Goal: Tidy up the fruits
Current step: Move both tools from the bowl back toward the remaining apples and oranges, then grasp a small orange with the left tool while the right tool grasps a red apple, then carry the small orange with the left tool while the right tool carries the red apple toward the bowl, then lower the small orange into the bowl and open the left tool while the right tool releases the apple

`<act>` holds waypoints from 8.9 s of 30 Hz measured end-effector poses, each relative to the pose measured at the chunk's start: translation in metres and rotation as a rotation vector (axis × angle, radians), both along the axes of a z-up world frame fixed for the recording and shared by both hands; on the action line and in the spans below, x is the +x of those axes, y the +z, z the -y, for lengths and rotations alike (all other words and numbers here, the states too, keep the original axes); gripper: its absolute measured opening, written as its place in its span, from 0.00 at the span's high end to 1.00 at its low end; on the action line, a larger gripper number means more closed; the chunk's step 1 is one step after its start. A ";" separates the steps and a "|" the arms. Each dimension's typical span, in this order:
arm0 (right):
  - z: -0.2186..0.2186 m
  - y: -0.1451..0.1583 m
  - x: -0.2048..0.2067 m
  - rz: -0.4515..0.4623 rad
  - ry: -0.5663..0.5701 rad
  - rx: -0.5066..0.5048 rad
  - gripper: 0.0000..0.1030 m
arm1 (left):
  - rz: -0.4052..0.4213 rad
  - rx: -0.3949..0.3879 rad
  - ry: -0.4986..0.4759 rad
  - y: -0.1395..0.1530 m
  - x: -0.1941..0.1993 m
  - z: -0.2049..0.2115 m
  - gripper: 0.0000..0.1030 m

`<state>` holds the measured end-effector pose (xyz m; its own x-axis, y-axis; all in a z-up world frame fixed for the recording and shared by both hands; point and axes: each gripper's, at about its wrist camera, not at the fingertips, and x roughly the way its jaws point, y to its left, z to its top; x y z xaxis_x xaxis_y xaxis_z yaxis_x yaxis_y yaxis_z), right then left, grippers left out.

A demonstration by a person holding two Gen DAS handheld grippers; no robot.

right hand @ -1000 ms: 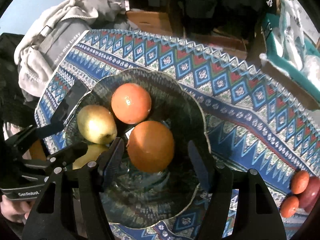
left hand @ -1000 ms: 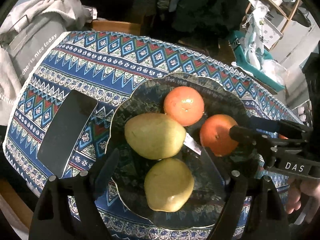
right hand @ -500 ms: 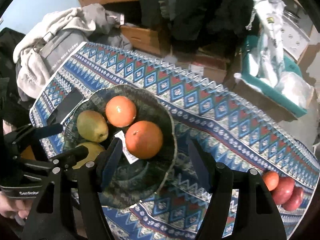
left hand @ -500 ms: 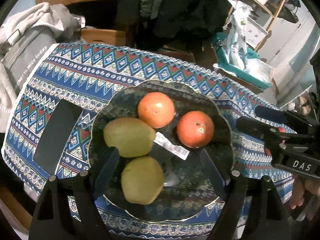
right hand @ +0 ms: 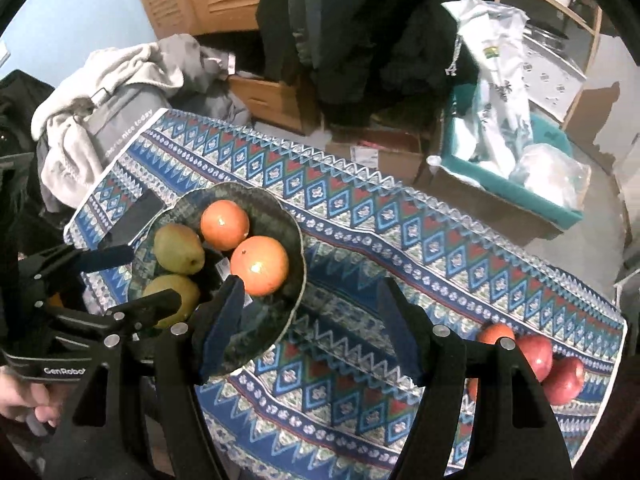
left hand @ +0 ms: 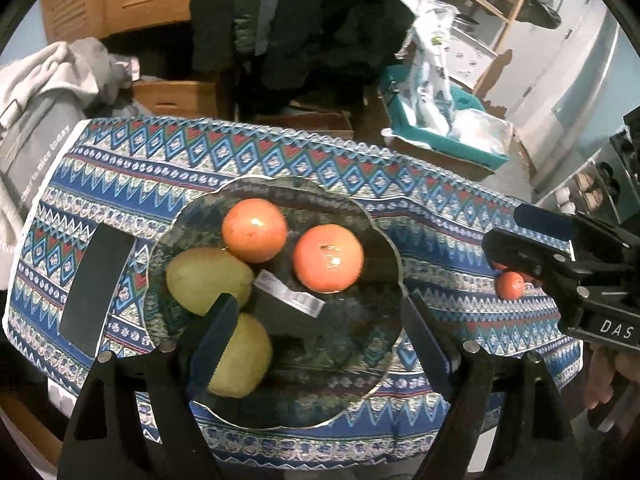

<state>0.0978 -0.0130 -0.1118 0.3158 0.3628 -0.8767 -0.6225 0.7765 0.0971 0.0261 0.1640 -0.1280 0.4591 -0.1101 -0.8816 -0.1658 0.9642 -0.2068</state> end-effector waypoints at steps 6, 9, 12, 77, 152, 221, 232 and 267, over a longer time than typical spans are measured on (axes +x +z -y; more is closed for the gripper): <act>0.021 0.012 -0.009 0.031 -0.009 -0.001 0.31 | 0.015 0.015 -0.057 0.012 -0.004 0.024 0.17; 0.032 0.017 -0.013 0.038 -0.014 0.007 0.29 | 0.028 0.027 -0.080 0.020 -0.006 0.036 0.17; 0.047 0.019 -0.015 0.040 -0.029 0.018 0.29 | 0.044 0.032 -0.099 0.027 -0.006 0.046 0.17; 0.315 -0.053 0.038 -0.036 -0.441 -0.111 0.23 | -0.040 0.140 -0.464 -0.028 0.093 0.271 0.17; 0.293 -0.048 0.029 0.019 -0.443 -0.021 0.27 | -0.038 0.027 -0.532 -0.047 0.092 0.295 0.53; 0.074 0.057 -0.012 0.089 -0.040 0.213 0.26 | 0.160 -0.052 -0.182 0.053 -0.004 0.063 0.53; 0.022 0.033 -0.006 0.017 0.025 0.188 0.26 | 0.089 -0.041 -0.073 0.024 -0.001 0.013 0.53; -0.052 -0.069 -0.009 -0.203 0.138 0.081 0.26 | -0.143 -0.086 0.079 -0.058 -0.008 -0.054 0.49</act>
